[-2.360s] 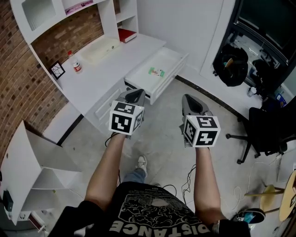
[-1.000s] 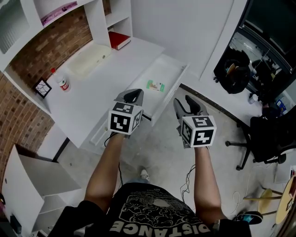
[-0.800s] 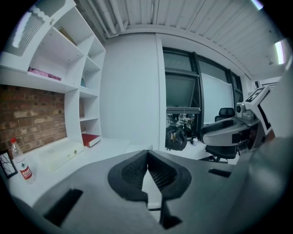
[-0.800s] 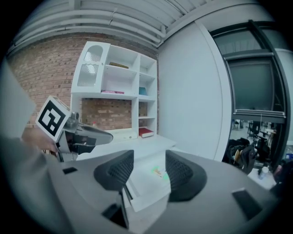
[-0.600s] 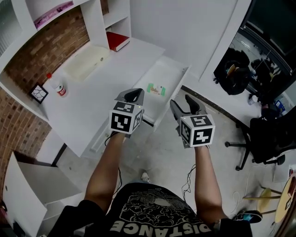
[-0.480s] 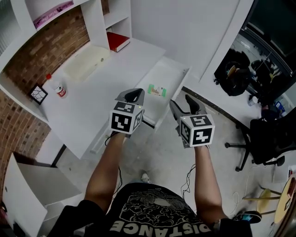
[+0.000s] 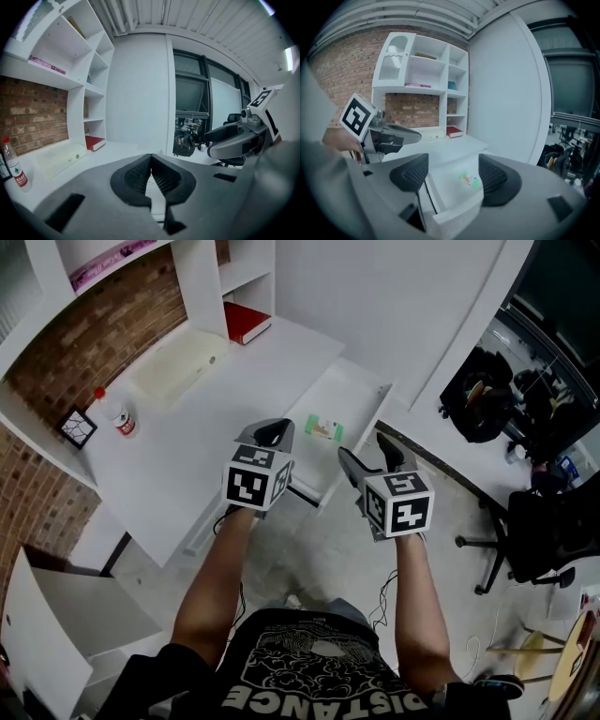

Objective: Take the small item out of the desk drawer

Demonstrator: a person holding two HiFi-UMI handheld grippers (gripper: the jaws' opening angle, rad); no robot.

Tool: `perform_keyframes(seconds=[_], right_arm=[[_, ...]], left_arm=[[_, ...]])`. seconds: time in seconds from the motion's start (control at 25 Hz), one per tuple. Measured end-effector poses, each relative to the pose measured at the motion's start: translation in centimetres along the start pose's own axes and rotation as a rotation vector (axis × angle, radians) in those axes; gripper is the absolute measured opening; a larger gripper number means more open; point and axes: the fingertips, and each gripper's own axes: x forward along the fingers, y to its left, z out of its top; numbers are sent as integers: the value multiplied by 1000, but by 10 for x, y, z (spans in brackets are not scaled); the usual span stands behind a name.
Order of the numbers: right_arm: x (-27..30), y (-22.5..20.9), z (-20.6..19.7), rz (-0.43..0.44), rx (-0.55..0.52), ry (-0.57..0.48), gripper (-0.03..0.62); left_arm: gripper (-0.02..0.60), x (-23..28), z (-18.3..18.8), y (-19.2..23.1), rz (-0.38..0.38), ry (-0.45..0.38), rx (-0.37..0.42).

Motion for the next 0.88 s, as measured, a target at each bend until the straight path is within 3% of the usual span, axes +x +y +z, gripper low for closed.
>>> perform_keyframes(seconds=[0.44,0.88], right_arm=[[36,-7,-3,57,-30,12,362],[107,-33,-9,197,-95,87,374]], left_arm=[[9,16,-5,18,46,-4,-6],[9,54,-9,47,160,18,-46]])
